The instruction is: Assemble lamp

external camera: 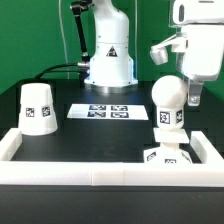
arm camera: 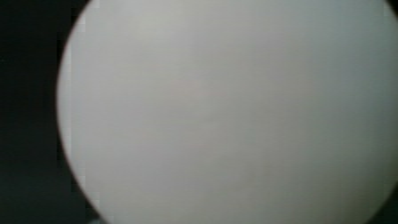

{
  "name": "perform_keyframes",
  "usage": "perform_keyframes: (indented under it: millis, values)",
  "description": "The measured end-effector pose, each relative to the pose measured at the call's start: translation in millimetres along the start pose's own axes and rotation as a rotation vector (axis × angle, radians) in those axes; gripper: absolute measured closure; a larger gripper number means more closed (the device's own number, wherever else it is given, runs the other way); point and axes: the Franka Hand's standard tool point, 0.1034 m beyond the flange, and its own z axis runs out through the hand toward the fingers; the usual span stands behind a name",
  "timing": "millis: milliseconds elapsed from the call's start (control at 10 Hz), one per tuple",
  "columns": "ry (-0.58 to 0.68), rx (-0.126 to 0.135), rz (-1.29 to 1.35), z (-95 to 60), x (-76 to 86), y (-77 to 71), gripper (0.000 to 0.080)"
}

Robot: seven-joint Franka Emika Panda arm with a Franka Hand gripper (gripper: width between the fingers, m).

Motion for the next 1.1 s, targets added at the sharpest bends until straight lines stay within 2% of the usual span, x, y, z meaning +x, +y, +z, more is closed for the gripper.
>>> perform_keyframes:
  millis: [100,200,300,400,700,1000,1100]
  values:
    - [0.0,0.0,0.031,0.2,-0.1,-0.1,0.071]
    - [0.0,0.0,0.039,0.3,-0.4,0.0,0.071]
    - [0.0,0.001,0.073,0.4,-0.5,-0.1,0.0779]
    - [-0.001,0.001,0.086,0.5,-0.7,-0.1,0.0795]
    - [-0.002,0.001,0.066,0.5,-2.2,0.3,0.0797]
    - [-0.002,-0.008,-0.031,-5.8,-7.4,4.8,0.0797]
    - [-0.001,-0.013,-0.029,-8.8,-8.4,6.6,0.0637]
